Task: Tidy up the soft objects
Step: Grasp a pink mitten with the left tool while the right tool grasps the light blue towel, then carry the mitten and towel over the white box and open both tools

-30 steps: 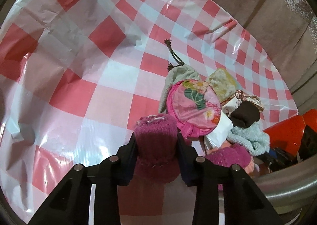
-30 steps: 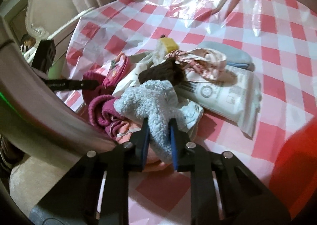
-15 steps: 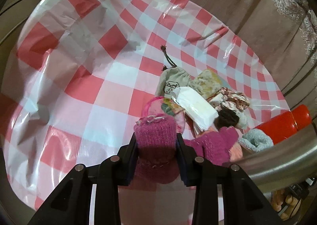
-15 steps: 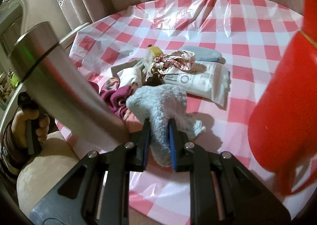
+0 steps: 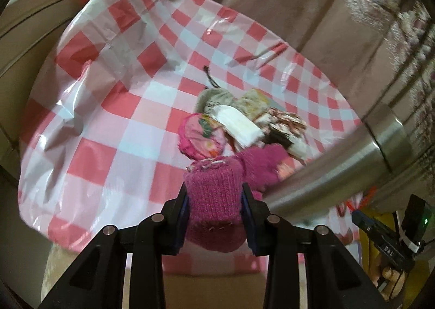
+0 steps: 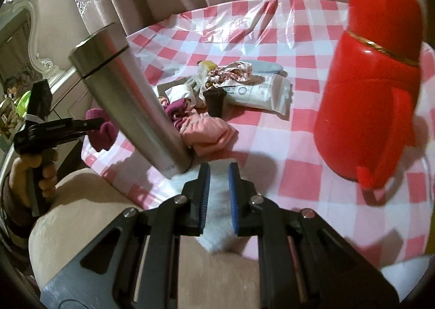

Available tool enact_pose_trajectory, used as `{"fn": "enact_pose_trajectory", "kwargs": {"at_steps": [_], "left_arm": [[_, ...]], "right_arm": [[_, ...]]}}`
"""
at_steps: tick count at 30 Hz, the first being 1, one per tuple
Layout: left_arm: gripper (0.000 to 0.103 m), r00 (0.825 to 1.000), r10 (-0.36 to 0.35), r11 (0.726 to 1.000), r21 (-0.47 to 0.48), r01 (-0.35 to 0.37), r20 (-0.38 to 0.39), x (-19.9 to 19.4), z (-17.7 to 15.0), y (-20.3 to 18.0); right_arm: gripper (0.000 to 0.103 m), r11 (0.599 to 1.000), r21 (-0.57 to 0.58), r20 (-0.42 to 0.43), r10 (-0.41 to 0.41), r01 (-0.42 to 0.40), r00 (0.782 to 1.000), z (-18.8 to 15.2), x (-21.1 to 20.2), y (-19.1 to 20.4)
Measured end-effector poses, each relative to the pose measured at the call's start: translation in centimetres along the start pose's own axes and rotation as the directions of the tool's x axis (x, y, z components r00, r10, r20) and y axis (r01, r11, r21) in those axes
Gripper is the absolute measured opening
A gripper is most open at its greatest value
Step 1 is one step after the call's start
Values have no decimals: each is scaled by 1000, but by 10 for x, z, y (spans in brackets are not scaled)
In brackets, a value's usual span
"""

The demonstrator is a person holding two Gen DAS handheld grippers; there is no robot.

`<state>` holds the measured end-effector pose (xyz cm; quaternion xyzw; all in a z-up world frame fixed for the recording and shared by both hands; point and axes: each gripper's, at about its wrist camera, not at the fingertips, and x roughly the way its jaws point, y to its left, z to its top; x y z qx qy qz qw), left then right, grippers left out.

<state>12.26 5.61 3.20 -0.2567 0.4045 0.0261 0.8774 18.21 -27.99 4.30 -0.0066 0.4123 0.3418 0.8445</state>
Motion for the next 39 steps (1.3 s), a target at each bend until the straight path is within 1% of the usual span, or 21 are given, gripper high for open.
{"fn": "enact_pose_trajectory", "kwargs": {"at_steps": [3, 5, 7, 8, 9, 10, 11, 12, 14, 17, 20, 21, 22, 23, 24, 26, 27, 30, 34, 36, 39], "left_arm": [[36, 1000, -21, 1000, 18, 21, 2, -9, -9, -8], [36, 1000, -30, 999, 22, 30, 3, -13, -13, -11], [36, 999, -40, 999, 22, 40, 2, -17, -17, -13], [36, 999, -45, 999, 24, 45, 2, -18, -18, -14], [36, 999, -50, 998, 27, 50, 1, -19, -20, -16], [36, 999, -54, 998, 29, 54, 0, -20, -22, -18], [36, 998, -58, 998, 31, 58, -1, -21, -24, -20], [36, 998, -63, 997, 32, 63, -3, -22, -27, -21], [36, 997, -73, 997, 36, 74, -8, -24, -31, -24], [36, 995, -93, 995, 46, 93, -22, -25, -37, -29], [36, 994, -102, 993, 56, 104, -30, -25, -41, -33], [36, 994, -104, 993, 58, 105, -33, -24, -41, -34], [36, 994, -106, 992, 61, 108, -35, -24, -42, -35], [36, 993, -108, 992, 63, 110, -38, -24, -43, -37], [36, 993, -108, 992, 66, 111, -40, -23, -43, -37], [36, 993, -111, 991, 72, 114, -46, -23, -44, -40], [36, 992, -114, 990, 76, 117, -49, -23, -45, -41], [36, 990, -124, 987, 92, 129, -60, -22, -48, -50], [36, 985, -153, 978, 131, 162, -76, -23, -53, -72], [36, 981, -171, 970, 161, 184, -90, -22, -58, -87], [36, 973, -199, 955, 202, 219, -114, -19, -64, -110]], "right_arm": [[16, 1000, 14, -14, -21, 21, 1000, -9, -6, -4], [16, 1000, 0, -67, -5, 5, 998, -14, -3, -2], [18, 999, -40, -123, -30, 25, 992, -18, 4, 4], [27, 998, -54, -138, -39, 32, 990, -17, 8, 6], [50, 998, -60, -153, -41, 32, 987, -16, 12, 7], [65, 998, -61, -164, -35, 25, 986, -15, 16, 9], [87, 998, -67, -176, -21, 10, 984, -14, 20, 12], [88, 997, -82, -182, -12, -3, 983, -12, 25, 17], [88, 992, -128, -246, -25, -7, 969, -11, 42, 26], [88, 977, -215, -342, -82, 7, 936, -13, 74, 36], [88, 961, -277, -385, -120, 10, 915, -16, 93, 40], [86, 957, -291, -398, -137, 17, 907, -18, 99, 39], [79, 955, -297, -403, -143, 19, 904, -19, 102, 39], [59, 953, -301, -403, -154, 29, 902, -20, 104, 37], [55, 951, -305, -386, -168, 46, 907, -21, 102, 36], [27, 958, -284, -376, -139, 28, 916, -21, 95, 33], [24, 962, -271, -367, -132, 30, 921, -22, 91, 31], [21, 966, -253, -312, -141, 61, 940, -26, 71, 25], [21, 978, -176, -218, -148, 110, 965, -35, 21, 8], [21, 981, -133, -180, -165, 142, 970, -41, -4, -1], [21, 978, -64, -132, -206, 199, 970, -51, -46, -23]]}}
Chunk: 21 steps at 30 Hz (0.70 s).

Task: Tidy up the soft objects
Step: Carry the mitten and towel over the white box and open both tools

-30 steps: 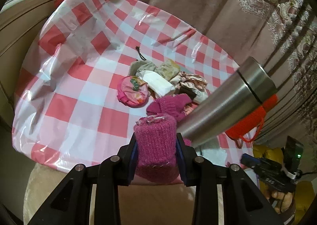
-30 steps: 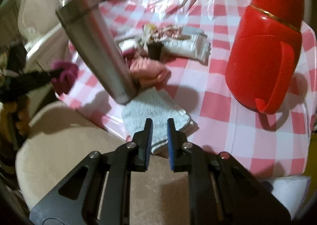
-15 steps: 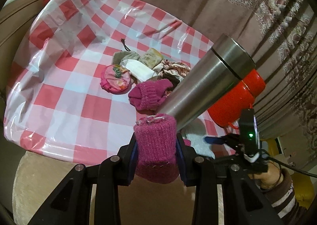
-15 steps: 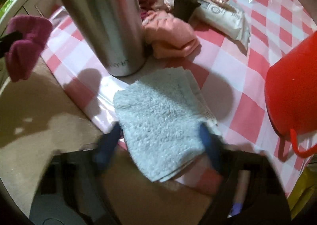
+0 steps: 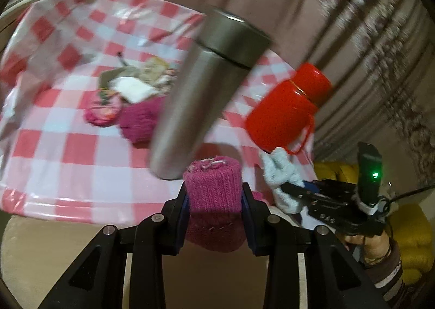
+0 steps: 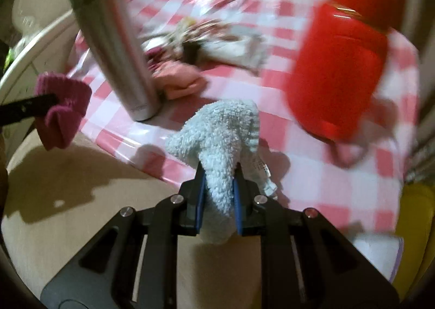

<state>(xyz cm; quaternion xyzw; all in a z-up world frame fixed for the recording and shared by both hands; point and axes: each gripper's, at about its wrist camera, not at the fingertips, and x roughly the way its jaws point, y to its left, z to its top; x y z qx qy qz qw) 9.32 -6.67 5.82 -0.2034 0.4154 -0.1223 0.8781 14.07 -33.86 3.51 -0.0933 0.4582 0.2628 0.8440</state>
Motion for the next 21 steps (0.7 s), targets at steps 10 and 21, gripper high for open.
{"fn": "enact_pose_trajectory", "kwargs": {"at_steps": [10, 21], "left_arm": [[36, 989, -124, 983, 128, 134, -81, 32, -7, -83], [37, 964, -198, 935, 262, 240, -177, 70, -18, -171]], "right_arm": [[21, 964, 211, 33, -174, 163, 984, -51, -68, -83], [22, 939, 281, 27, -217, 201, 976, -76, -88, -107]]}}
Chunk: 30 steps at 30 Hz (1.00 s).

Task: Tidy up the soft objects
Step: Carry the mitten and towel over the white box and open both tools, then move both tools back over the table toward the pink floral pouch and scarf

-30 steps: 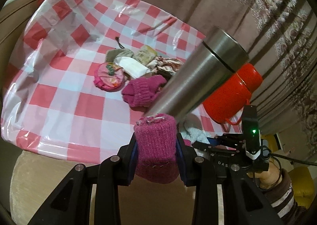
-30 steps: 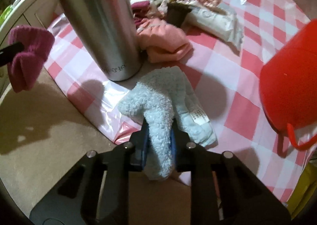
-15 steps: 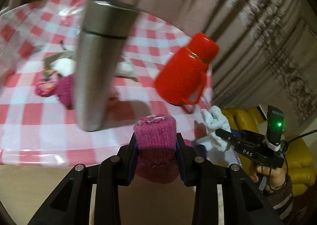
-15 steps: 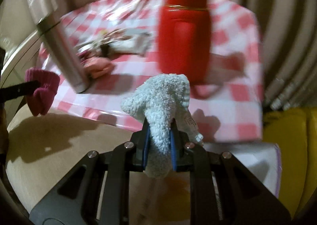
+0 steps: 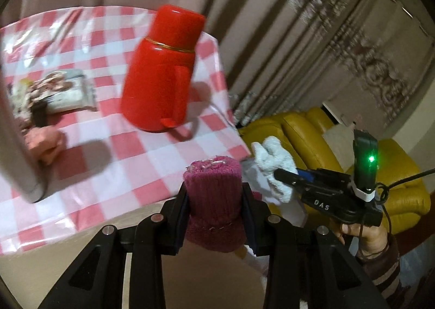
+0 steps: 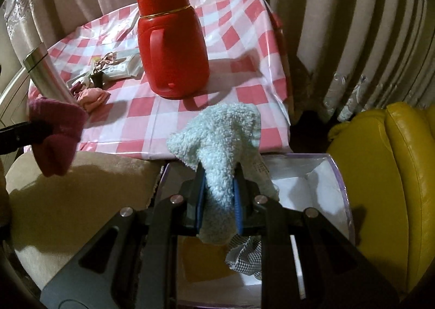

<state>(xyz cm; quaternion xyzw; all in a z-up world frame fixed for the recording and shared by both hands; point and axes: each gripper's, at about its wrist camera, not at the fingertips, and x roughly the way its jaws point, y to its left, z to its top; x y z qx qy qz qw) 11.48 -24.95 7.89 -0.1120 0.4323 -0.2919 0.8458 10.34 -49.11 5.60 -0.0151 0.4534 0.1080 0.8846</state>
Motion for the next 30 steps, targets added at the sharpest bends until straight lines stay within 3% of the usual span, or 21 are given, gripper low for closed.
{"fn": "enact_pose_trajectory", "kwargs": {"at_steps": [4, 6, 8, 9, 24, 30], "left_arm": [[41, 999, -34, 999, 37, 35, -29, 17, 3, -18], [57, 997, -49, 998, 48, 51, -54, 25, 3, -25], [59, 997, -47, 998, 50, 49, -58, 29, 3, -26], [59, 997, -45, 998, 48, 48, -60, 29, 2, -26], [59, 1000, 1, 1000, 0, -1, -6, -11, -10, 4], [59, 998, 58, 997, -60, -56, 35, -44, -24, 36]], "right_arm": [[24, 1000, 8, 2, 9, -9, 1000, -2, -1, -1], [40, 1000, 12, 3, 14, -14, 1000, -2, -2, -2], [59, 1000, 12, 10, 12, -12, 1000, -2, -4, -2], [63, 1000, 11, 14, 12, -12, 1000, -2, -5, -1], [63, 996, -67, 31, 56, -54, 998, 6, -6, 33], [63, 986, -107, 17, 131, -128, 991, 12, 1, 64]]}}
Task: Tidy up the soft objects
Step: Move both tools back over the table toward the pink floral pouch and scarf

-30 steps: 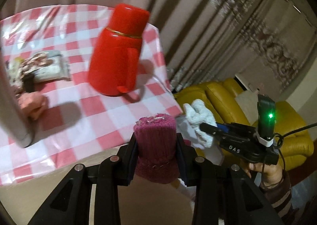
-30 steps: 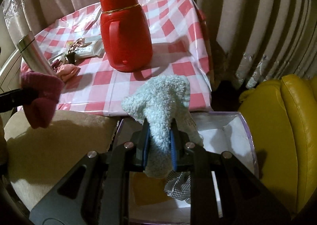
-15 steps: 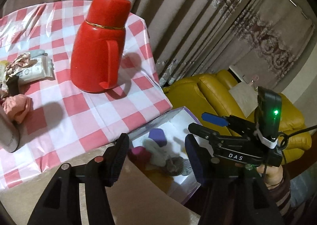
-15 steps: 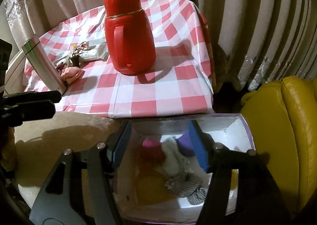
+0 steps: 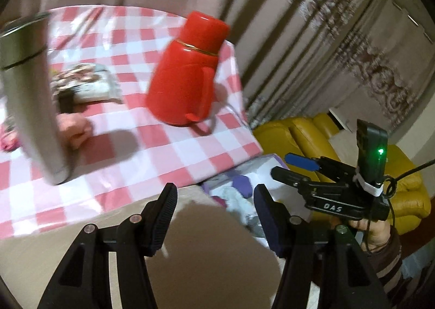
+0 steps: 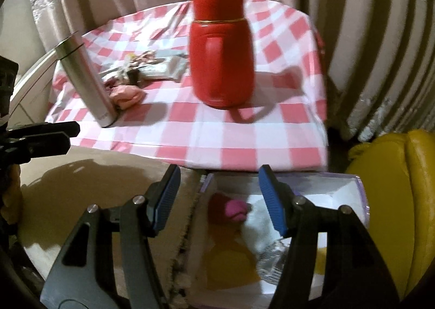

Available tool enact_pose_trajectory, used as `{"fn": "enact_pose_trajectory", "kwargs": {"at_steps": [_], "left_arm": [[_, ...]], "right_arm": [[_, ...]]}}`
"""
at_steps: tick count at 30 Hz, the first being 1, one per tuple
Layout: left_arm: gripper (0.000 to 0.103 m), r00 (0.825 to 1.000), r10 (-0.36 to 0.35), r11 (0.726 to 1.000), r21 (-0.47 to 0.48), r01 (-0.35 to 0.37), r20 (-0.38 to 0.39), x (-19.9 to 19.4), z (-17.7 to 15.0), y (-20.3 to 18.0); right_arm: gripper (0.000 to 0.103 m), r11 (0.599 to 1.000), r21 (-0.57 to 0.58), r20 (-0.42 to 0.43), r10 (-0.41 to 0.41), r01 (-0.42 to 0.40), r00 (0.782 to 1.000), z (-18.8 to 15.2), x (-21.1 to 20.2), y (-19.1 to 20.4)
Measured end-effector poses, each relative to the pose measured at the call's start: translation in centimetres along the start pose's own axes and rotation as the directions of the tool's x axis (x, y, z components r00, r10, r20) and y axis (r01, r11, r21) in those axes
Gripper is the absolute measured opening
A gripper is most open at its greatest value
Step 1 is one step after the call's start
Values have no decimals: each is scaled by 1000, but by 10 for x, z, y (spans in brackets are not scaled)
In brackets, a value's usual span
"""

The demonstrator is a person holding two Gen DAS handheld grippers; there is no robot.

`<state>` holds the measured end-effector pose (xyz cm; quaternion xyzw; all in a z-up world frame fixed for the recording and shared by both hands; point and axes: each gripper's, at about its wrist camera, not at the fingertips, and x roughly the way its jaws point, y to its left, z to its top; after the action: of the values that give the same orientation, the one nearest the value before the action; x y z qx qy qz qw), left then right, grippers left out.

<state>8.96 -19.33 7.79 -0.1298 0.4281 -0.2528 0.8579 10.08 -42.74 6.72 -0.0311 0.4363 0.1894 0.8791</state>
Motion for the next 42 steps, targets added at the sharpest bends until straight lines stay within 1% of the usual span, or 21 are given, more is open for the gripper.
{"fn": "enact_pose_trajectory", "kwargs": {"at_steps": [4, 7, 14, 18, 21, 30, 39, 42], "left_arm": [[59, 999, 46, 996, -78, -44, 28, -23, -8, 34], [59, 995, 86, 987, -138, -78, 52, -40, -13, 60], [59, 983, 162, 958, -252, -137, 83, -69, -19, 114], [59, 973, 212, 941, -289, -178, 92, -80, -17, 136], [59, 965, 246, 925, -319, -205, 93, -85, -15, 154], [59, 931, 355, 881, -363, -303, 84, -92, 3, 206], [60, 914, 402, 863, -355, -360, 50, -81, 26, 242], [60, 910, 414, 853, -361, -376, 31, -74, 32, 255]], "right_arm": [[63, 999, -34, -15, 33, -34, 999, 9, 11, 21], [63, 996, -67, -25, 55, -56, 998, 16, 19, 37], [64, 987, -130, -46, 91, -96, 995, 35, 41, 66], [64, 980, -160, -49, 108, -115, 993, 48, 53, 80], [64, 978, -161, -54, 127, -134, 990, 57, 64, 87], [65, 969, -179, -64, 159, -168, 985, 88, 96, 107], [66, 966, -172, -72, 182, -191, 981, 122, 130, 120], [69, 963, -177, -71, 192, -201, 979, 133, 140, 124]]}}
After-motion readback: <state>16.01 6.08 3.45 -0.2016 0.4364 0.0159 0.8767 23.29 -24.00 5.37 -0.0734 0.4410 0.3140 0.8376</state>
